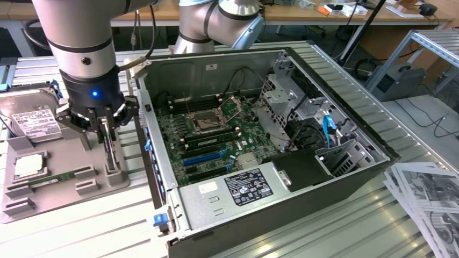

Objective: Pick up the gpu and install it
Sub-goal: 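Pick up the gpu and move the gpu toward the slot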

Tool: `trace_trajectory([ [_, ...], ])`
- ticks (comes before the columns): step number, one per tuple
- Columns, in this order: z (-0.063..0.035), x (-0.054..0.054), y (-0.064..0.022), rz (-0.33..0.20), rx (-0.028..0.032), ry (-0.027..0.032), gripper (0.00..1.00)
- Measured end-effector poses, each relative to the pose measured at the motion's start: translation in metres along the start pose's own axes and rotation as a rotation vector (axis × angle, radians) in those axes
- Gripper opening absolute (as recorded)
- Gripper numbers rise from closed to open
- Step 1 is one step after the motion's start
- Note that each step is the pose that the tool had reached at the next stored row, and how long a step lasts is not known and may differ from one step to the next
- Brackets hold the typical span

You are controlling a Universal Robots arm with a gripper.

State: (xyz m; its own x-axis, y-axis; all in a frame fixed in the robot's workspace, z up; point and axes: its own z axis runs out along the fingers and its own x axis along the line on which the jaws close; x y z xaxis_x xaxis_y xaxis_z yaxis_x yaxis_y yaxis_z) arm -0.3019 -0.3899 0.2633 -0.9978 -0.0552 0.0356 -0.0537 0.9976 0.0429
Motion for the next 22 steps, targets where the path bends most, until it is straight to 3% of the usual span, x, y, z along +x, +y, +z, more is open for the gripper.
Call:
trace_trajectory([
  [6,-0.0033,0.000,0.0001,0.000,0.0003,-0.0004,0.27],
  [13,-0.0153,0.001,0.0010,-0.001,0.0008,-0.0122,0.27],
  [22,-0.0382,0.002,0.0020,-0.001,0.0012,-0.0195,0.27],
])
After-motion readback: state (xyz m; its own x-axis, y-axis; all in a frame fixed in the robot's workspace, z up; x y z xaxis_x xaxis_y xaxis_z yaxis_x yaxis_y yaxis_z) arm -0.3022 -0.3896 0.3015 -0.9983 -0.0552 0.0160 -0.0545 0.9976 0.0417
